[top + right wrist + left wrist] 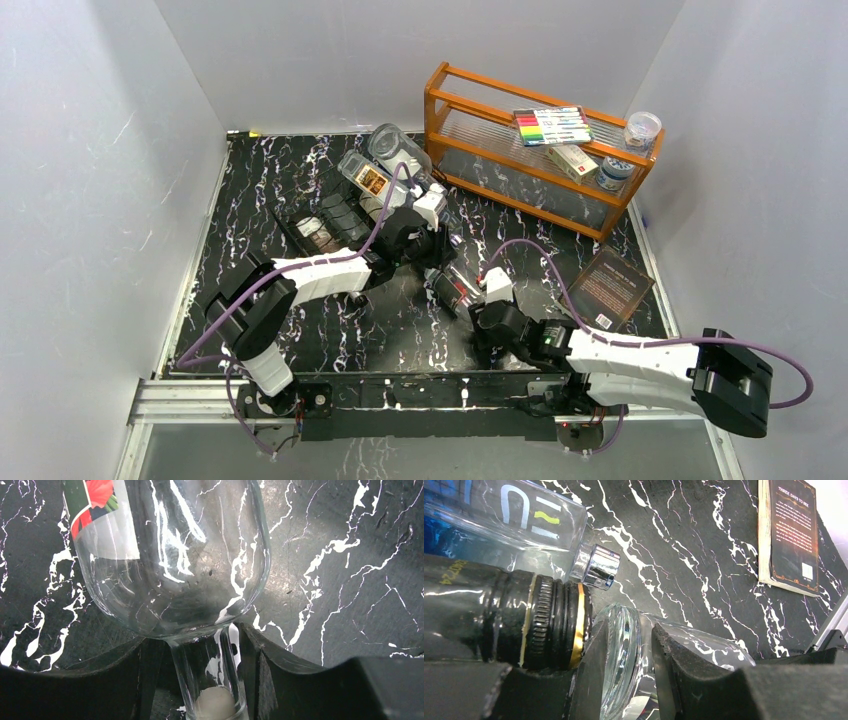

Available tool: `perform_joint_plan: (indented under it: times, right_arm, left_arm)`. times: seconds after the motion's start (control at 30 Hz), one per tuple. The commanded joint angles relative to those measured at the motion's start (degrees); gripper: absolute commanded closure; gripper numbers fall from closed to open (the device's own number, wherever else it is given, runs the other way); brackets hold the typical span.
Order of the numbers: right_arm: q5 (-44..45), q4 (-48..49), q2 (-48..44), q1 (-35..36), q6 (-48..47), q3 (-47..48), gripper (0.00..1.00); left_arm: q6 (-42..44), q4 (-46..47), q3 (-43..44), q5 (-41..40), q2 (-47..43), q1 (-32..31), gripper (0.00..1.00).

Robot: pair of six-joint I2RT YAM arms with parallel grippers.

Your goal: Put the wine bottle on the wine rack

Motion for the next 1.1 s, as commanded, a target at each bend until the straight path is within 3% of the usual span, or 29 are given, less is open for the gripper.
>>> perform_joint_plan:
  times: [0.0, 0.2, 0.37, 0.57, 0.67, 0.77, 1.07]
  right_arm:
    - [7.3, 12.1, 0.8, -1.1, -0.7, 0.2, 0.38]
    - [2.9, 10.1, 3.6, -1.0, -1.7, 4.6, 0.4]
    - [-0.4, 3.7, 5.5, -1.0, -0.6, 11.6, 0.48]
    - [1.5, -4.0, 6.5, -1.0, 8.1, 15.5, 0.49]
    - [0.8, -4.3, 6.1, -1.0, 11.7, 14.2, 0.48]
    - [-0.2, -1.8, 5.2, -1.0, 12.5, 12.1, 0.4]
    - [4.0, 5.6, 8.6, -1.0, 8.0, 8.9, 0.3]
  left_arm:
    - [0.5, -7.3, -2.6, 4.5, 1.3, -2.0, 0.71]
    - [1.2, -8.1, -2.2, 4.8, 0.1, -2.0, 0.69]
    - [-0.4, -8.5, -2.1, 5.3, -1.2, -1.9, 0.65]
    - [-1.5, -11.0, -2.9, 4.9, -2.6, -2.0, 0.51]
    - [-1.2, -13.2, -2.8, 5.4, -3.6, -2.0, 0.51]
    - [-1.1, -13.5, -3.3, 6.5, -4.8, -2.0, 0.57]
    - [-0.1, -12.4, -4.8, 8.7, -5.4, -2.0, 0.64]
